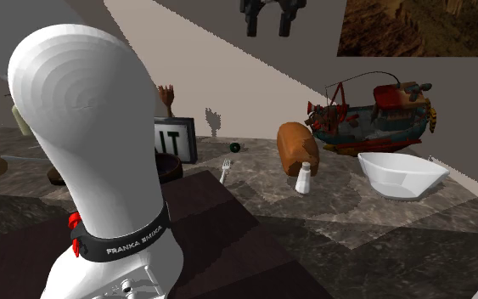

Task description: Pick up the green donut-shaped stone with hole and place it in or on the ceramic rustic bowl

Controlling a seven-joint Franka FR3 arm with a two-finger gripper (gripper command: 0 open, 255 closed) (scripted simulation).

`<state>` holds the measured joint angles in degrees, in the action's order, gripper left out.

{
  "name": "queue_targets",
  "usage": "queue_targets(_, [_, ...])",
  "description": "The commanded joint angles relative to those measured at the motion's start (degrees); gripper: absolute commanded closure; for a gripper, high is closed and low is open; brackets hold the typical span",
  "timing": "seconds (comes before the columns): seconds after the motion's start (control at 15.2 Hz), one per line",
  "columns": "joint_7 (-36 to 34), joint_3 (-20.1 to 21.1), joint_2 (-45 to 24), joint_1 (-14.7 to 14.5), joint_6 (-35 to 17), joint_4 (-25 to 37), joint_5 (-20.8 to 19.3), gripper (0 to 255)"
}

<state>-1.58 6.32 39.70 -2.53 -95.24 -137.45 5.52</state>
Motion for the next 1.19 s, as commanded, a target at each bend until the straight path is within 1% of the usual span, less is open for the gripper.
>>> queue_targets(0.0, [-3.1,2.1,-2.8,-0.4,-1.6,0.1,1.3,0])
queue_targets(0.33, [-10.4,7.2,-11.4,-1.1,-6.3,1.6,3.9,0])
queue_targets(0.59, [-16.3,10.9,-19.5,-1.5,-9.9,4.2,4.9,0])
queue_targets(0.86, [-22.3,14.1,-28.3,-2.0,-13.2,7.8,4.9,0])
queue_targets(1.12, [-28.4,16.4,-37.8,-2.8,-15.9,12.4,3.7,0])
